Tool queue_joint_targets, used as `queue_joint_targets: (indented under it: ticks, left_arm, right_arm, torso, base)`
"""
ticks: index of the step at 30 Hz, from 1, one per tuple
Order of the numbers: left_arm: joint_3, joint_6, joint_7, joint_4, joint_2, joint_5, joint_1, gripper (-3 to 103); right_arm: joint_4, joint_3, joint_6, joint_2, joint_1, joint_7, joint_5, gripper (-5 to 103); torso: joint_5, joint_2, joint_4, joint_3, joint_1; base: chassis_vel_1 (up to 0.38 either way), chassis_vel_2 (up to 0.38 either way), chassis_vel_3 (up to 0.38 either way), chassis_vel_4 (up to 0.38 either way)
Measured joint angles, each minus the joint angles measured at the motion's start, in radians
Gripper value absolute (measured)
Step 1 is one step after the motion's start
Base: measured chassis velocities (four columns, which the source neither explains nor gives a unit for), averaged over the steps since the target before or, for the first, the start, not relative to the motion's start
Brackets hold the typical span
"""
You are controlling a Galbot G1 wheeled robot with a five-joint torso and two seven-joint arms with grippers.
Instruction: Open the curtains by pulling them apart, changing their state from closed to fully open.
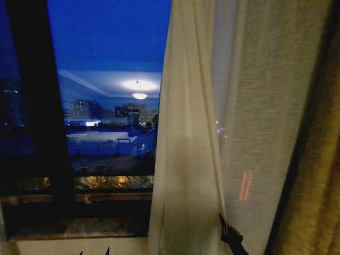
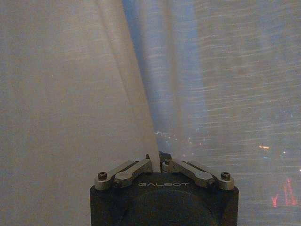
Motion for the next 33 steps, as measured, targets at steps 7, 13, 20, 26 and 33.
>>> queue_joint_targets:
  ticks: [7,13,20,26,33]
  left_arm:
    - [0.0,0.008,0.0,0.008,0.005,-0.009,-0.007,100]
    - [0.0,0.012,0.0,0.021,0.011,-0.012,-0.016,100]
    - [-0.003,0.013,0.0,0.03,0.014,-0.018,-0.021,100]
    - [-0.002,0.013,0.0,0.035,0.014,-0.019,-0.023,100]
    - [-0.001,0.013,0.0,0.031,0.012,-0.019,-0.021,100]
  right_arm:
    - [-0.012,-0.005,0.01,0.0,0.005,-0.003,-0.013,0]
    - [-0.022,-0.017,0.014,0.0,0.016,-0.001,-0.015,0]
    - [-0.023,-0.025,0.007,0.0,0.021,0.009,-0.014,0]
    - [-0.025,-0.025,0.01,0.0,0.021,0.015,-0.008,0]
    - [-0.018,-0.025,0.009,0.0,0.02,0.015,0.004,0]
  torso:
    - [0.0002,0.0,0.0002,0.0,0.0]
    - [0.0004,0.0,0.0,0.0,0.0]
    - [-0.0004,0.0,0.0002,0.0,0.0]
    - [0.0004,0.0,0.0,0.0,0.0]
    - [-0.0003,0.0,0.0001,0.0,0.0]
  base:
    - [-0.255,-0.225,0.267,0.236]
    - [-0.105,-0.122,0.118,0.108]
    - [0.001,-0.003,0.002,0.008]
    - [0.0,0.0,0.0,0.0]
    - [0.0,0.0,0.0,0.0]
